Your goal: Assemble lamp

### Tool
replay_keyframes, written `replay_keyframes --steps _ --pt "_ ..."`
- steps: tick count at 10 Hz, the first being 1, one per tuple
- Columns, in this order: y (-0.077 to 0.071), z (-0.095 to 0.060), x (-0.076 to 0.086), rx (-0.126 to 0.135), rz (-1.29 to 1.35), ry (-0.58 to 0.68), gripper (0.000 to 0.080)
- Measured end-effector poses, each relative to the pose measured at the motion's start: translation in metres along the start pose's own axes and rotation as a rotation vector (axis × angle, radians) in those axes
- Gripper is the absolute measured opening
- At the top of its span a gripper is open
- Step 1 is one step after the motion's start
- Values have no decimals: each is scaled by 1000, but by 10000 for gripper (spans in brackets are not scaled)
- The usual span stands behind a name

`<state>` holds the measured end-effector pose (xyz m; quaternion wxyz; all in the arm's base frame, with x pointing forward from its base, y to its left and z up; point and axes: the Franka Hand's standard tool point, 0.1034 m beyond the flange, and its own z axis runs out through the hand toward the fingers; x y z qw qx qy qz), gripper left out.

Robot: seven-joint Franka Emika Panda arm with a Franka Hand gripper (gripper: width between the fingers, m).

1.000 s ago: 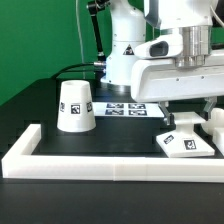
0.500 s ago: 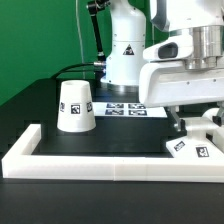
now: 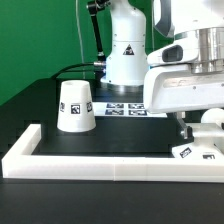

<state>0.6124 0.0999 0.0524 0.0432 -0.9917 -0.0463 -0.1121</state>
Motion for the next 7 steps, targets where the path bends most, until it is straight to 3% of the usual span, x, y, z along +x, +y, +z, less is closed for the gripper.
replay_keyframes --steps 3,4,5,6,7 --pt "0 1 5 -2 2 6 537" --pt "0 1 4 -2 -10 4 602" --pt "-1 0 2 -2 -15 3 602" --pt "-2 -2 0 -2 -21 2 674" --pt "-4 -5 -3 -3 -28 0 674"
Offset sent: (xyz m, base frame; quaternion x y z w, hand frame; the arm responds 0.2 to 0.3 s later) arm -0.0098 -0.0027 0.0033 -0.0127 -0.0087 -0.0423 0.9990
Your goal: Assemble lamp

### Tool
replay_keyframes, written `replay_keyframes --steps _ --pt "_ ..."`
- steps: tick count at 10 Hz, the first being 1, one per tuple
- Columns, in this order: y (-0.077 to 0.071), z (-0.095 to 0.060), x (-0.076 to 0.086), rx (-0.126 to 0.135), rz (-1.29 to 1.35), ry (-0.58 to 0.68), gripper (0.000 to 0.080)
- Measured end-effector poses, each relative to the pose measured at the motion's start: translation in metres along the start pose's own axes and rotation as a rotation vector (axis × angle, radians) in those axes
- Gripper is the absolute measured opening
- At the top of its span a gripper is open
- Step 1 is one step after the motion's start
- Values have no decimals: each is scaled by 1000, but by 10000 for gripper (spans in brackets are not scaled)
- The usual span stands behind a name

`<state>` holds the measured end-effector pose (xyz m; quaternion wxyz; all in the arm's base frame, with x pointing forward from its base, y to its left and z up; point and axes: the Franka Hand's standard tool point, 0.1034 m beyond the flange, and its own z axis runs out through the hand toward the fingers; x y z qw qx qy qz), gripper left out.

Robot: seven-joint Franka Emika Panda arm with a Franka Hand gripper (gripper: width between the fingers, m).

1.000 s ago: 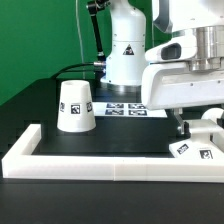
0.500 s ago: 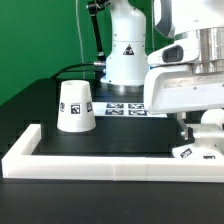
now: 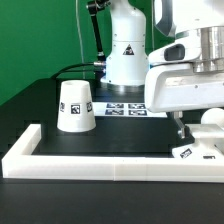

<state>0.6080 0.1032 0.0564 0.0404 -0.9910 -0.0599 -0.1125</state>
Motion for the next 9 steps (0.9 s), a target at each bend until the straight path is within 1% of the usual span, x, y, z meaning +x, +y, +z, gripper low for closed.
replay_keyframes --steps 1,3,4,5,6,7,8,9 --pt "-1 -4 -6 -1 -11 -6 694" --pt "3 -15 -21 -5 -42 -16 699" --pt "5 -24 -32 -9 -48 -24 699" --pt "3 -33 -44 -11 -42 -31 699" --pt "-4 -38 -57 -11 -28 -39 699" --pt "-13 -40 -65 -9 -24 -47 699" --pt "-23 -39 -67 -5 -16 -49 699" --pt "-38 -39 -68 0 -15 -50 699"
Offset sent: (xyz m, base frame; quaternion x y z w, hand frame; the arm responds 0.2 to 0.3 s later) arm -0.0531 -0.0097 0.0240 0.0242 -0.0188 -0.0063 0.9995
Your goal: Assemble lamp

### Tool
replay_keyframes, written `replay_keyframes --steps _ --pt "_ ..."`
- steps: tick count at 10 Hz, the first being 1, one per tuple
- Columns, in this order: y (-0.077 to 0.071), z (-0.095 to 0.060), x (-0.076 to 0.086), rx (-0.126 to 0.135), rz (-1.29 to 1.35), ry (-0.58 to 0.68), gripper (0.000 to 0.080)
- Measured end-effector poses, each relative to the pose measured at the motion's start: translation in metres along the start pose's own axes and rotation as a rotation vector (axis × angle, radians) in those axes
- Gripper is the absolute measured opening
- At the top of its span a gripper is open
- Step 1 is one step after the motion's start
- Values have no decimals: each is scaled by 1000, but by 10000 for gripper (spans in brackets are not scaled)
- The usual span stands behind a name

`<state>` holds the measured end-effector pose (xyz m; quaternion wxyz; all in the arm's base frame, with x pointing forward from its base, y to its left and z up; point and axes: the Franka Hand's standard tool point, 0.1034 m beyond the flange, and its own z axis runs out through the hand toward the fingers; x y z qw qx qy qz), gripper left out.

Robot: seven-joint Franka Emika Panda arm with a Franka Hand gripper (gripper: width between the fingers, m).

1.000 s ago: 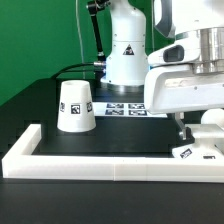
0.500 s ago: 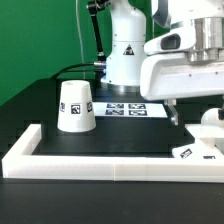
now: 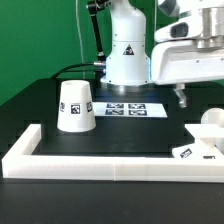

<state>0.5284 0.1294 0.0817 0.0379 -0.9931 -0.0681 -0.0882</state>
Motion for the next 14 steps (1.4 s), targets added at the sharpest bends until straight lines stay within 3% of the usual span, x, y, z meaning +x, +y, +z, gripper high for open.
replay_keyframes --steps 2,7,10,14 --pt "-19 0 -1 7 -7 0 699" --pt "-16 1 -2 5 -6 -2 699" --pt "-18 7 -32 9 211 -54 699" --pt "-22 12 -38 14 308 -80 699"
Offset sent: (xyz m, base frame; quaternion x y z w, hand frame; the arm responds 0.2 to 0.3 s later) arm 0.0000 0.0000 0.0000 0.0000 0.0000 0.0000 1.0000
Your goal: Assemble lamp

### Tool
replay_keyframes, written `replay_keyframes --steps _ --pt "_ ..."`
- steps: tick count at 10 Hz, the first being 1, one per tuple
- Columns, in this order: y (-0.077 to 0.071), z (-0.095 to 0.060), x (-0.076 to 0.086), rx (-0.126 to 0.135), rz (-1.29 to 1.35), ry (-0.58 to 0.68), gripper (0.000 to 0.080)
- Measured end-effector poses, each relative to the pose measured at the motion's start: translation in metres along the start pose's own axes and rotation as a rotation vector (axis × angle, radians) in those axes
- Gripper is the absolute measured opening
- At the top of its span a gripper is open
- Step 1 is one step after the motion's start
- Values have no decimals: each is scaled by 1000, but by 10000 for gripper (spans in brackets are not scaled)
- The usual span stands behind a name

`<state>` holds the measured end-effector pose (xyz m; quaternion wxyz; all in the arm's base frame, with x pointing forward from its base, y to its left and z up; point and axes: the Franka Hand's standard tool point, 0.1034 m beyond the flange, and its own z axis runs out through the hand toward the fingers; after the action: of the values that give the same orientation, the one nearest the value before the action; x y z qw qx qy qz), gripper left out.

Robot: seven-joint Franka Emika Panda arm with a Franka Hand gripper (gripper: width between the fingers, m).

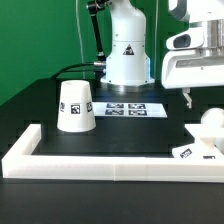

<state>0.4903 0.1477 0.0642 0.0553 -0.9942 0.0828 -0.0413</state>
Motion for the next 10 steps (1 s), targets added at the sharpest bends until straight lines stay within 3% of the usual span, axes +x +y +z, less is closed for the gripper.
replay_keyframes --steps 4,6,9,10 --pt "3 0 -3 -12 2 -48 699" --pt "12 1 -6 -34 53 -231 699" --pt "13 2 0 -53 68 -410 699" --pt "11 0 -5 -65 64 -485 699"
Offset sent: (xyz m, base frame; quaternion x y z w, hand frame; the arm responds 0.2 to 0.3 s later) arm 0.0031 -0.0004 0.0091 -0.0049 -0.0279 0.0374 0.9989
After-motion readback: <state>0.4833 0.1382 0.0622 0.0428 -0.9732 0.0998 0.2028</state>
